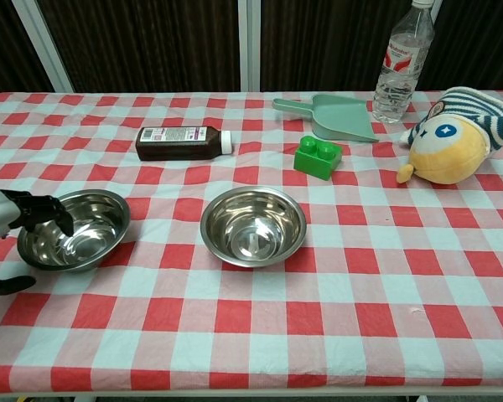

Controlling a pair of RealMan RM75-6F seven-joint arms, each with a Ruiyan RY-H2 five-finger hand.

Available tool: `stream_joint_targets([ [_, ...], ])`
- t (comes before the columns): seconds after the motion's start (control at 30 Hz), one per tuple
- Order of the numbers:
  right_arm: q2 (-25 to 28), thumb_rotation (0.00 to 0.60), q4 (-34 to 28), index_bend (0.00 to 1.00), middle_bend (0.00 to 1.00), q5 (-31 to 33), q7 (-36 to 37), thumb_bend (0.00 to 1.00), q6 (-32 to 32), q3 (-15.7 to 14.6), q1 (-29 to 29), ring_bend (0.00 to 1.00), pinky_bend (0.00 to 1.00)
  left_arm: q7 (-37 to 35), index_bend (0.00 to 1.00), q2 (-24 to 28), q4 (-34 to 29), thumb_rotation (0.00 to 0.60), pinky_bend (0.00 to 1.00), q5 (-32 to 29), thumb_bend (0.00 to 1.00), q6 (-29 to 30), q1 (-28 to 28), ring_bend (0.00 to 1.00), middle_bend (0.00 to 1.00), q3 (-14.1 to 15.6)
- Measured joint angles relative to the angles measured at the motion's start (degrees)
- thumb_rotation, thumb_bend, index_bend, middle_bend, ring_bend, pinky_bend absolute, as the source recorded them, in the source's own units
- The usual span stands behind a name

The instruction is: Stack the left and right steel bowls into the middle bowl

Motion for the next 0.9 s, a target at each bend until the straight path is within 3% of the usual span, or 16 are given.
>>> stream_joint_targets([
  [0.9,-0.42,0.6,1.79,0.09,0.09,1.05,1.54,0.22,-2.05,0.64,0.1,0.0,0.02,-3.46,0.65,-6.65,11.76,0.6,0.75,0.48,0.33,1.33,-1.81,0.69,0.65,0.69],
])
